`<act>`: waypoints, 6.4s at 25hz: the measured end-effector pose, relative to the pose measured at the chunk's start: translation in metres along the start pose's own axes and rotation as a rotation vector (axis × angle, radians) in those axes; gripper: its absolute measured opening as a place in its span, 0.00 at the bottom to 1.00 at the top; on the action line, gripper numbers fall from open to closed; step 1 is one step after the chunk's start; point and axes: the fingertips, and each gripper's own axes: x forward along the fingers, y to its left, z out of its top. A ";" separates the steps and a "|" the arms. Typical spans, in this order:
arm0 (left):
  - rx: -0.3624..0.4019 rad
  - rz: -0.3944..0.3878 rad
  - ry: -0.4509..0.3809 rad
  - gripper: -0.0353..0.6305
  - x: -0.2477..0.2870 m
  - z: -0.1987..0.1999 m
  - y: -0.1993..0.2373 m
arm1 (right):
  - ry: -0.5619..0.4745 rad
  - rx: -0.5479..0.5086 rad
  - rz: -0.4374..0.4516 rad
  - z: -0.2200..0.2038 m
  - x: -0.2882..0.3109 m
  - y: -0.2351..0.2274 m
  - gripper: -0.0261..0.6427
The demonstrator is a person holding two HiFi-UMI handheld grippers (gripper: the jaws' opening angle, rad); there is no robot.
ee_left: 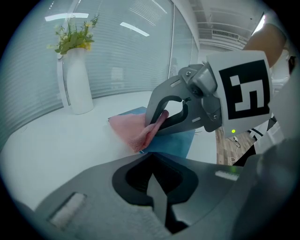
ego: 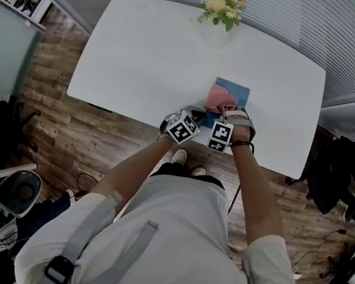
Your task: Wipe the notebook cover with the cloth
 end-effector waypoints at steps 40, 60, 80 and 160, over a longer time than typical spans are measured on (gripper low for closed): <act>0.004 0.005 -0.002 0.06 0.001 -0.002 0.002 | -0.097 0.000 0.036 0.032 -0.048 0.071 0.06; 0.002 0.004 0.000 0.06 0.000 -0.002 0.003 | -0.063 0.127 -0.275 -0.017 -0.093 -0.054 0.06; -0.003 -0.005 0.001 0.06 0.001 0.000 0.002 | 0.163 -0.085 -0.088 -0.065 0.032 -0.077 0.06; -0.001 0.009 0.005 0.06 -0.002 -0.001 0.000 | -0.013 -0.030 0.053 0.005 -0.055 0.072 0.06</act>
